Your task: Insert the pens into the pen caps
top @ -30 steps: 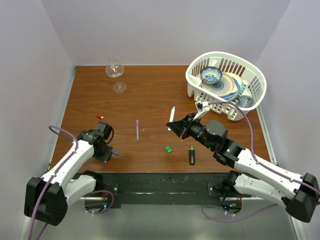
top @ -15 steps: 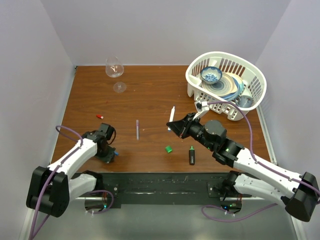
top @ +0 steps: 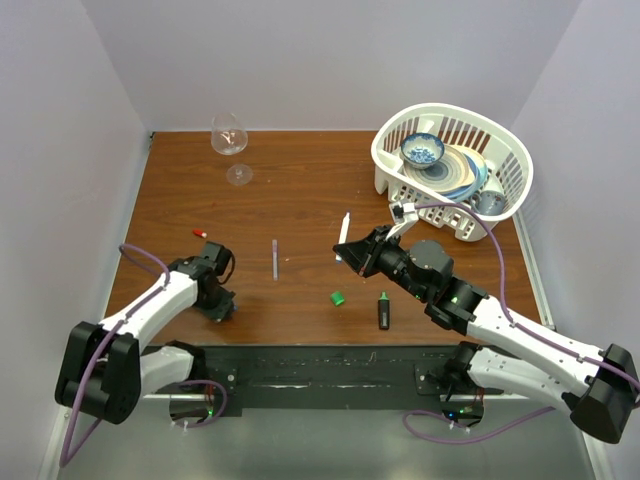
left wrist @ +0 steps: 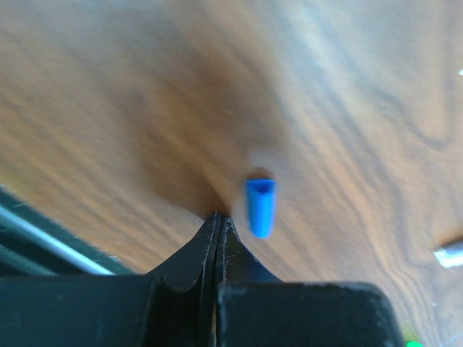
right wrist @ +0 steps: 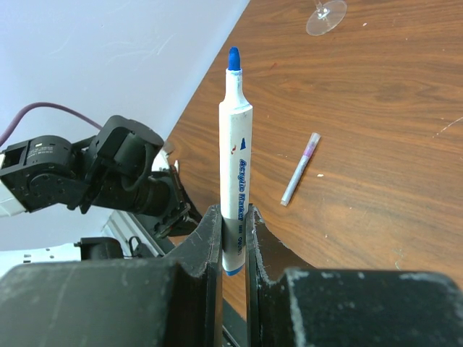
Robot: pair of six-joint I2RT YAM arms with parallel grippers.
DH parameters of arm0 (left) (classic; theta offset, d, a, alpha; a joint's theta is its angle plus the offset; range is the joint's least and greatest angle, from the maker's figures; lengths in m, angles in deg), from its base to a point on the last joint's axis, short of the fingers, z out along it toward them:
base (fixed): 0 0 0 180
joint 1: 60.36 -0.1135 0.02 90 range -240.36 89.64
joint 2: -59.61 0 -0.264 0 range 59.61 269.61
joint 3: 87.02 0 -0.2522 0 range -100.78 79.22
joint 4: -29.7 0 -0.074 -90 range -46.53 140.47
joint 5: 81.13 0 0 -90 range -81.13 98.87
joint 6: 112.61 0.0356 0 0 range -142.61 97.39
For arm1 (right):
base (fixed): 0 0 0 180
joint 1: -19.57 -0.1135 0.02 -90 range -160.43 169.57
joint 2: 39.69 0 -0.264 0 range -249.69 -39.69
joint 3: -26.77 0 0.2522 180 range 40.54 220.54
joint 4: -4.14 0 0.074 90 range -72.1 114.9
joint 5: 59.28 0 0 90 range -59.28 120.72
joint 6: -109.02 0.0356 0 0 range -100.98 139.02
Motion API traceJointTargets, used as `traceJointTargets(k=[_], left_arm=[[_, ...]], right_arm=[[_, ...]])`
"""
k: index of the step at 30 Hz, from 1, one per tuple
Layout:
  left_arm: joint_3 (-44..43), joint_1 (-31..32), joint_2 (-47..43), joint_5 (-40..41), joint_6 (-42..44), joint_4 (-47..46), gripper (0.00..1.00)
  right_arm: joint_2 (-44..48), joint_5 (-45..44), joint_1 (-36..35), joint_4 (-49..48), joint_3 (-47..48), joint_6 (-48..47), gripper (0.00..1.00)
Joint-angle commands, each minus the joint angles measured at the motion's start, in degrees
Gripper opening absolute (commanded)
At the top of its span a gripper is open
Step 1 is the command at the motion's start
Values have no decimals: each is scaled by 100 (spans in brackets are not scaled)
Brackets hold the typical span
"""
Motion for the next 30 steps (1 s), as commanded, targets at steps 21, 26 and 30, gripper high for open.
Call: traceJointTargets(k=[21,26,30], left_arm=[[-1734,182,768,1516,2247,-580,16],[-1716,41,759,690,2899,-439,36],[-1699,41,733,5,3452,-570,43]], right_arm=[[663,-412,5,410,7,-270,0],[918,-606,6,603,33,-376,0],[998,-685,5,665,51,-446,0]])
